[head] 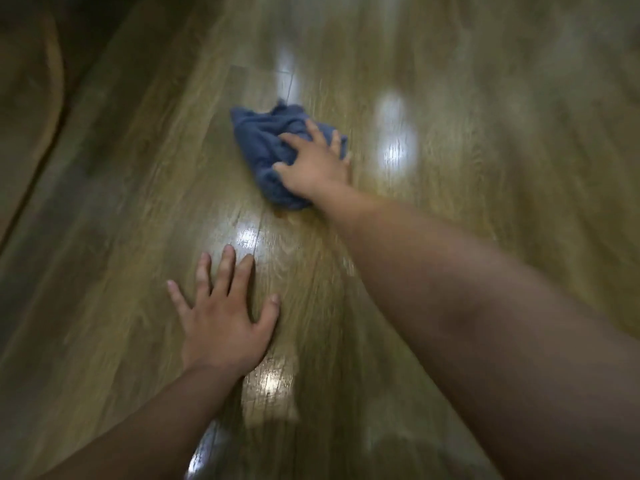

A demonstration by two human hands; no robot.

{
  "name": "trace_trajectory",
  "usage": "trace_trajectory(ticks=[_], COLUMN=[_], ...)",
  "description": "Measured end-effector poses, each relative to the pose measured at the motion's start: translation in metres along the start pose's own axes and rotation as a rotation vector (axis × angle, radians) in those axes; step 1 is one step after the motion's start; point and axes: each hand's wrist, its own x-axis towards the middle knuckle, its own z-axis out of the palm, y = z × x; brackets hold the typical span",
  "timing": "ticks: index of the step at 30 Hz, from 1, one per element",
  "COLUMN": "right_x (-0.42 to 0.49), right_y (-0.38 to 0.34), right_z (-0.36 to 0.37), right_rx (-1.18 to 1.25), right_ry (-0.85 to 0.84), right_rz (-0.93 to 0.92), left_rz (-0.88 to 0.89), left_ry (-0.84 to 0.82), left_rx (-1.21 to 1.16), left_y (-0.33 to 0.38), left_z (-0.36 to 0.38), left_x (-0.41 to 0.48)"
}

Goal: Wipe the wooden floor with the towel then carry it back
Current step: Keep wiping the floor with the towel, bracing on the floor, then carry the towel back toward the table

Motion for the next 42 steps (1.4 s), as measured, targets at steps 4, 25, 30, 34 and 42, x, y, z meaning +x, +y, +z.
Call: trace_trajectory(ticks=[4,25,30,34,42], right_x=[0.002,-0.295,-0.398,-0.44,-0.518], right_y=[0.135,0.073,-0.043,-0.091,-0.142], right_z=[-0.061,-0.068,-0.146,-0.285,-0.593], right_rx=[0.027,0.457,0.76,0.701,0.928], right_ry=[0.116,-0.163,-0.05,-0.072,-0.077], right_rz=[0.239,0.195,0.139,0.086,0.336], left_rz=[0.0,-0.227,-0.712,-0.686,-0.461], left_ry=[0.001,-0.616,-0.838,-0.793,-0.525], left_rx=[-0.007,-0.24,-0.997,-1.635,-2.044], left_y=[-0.001,0.033,0.07,0.12,0.202], left_z=[0.0,-0.122,-0.238,-0.358,-0.644], left_x=[0.0,-0.044,-0.157,-0.198,-0.275])
